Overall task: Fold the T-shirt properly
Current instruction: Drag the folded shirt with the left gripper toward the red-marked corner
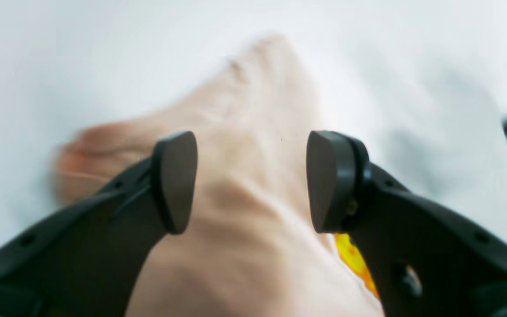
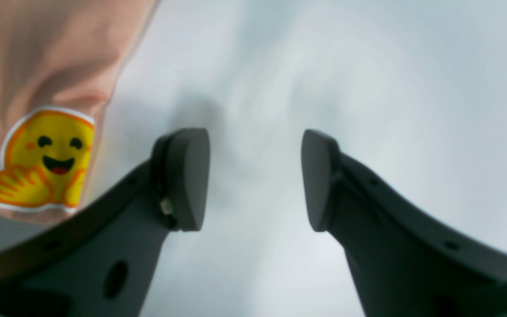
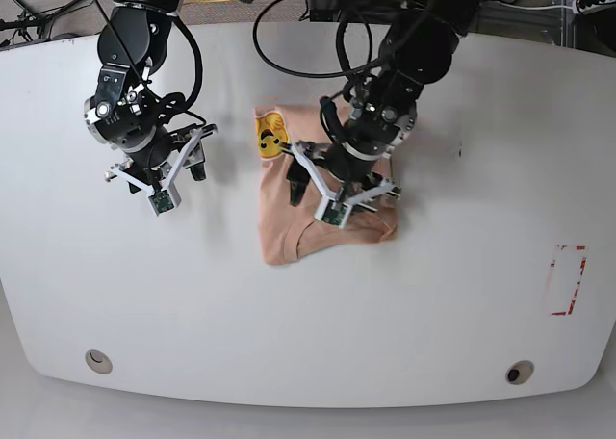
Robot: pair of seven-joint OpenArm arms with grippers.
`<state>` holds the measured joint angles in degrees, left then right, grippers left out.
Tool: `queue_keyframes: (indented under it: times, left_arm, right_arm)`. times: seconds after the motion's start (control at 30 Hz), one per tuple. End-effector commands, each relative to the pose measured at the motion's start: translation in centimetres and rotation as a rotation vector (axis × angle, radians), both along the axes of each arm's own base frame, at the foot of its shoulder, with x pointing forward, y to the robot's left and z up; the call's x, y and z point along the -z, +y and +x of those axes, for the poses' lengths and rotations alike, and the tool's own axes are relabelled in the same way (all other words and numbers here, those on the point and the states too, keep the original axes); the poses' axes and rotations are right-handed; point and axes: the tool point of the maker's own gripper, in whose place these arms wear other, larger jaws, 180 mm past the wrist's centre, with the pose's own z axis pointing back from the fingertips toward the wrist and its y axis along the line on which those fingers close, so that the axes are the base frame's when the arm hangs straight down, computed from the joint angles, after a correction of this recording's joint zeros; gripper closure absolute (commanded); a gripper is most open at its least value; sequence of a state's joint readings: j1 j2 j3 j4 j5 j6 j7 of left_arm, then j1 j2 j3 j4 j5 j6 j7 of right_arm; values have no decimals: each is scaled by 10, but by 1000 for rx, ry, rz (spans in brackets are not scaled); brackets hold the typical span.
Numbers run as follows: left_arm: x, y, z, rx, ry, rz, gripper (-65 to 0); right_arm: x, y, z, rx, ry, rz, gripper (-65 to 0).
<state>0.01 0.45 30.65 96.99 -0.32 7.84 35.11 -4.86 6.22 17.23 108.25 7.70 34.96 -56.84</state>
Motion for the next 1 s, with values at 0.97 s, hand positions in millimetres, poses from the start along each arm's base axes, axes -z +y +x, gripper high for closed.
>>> queue_keyframes:
  times: [0.97]
  left_arm:
    - [136, 321, -50, -56, 320, 560, -367]
  right_arm:
    - [-17, 1, 12, -5, -69, 7, -328]
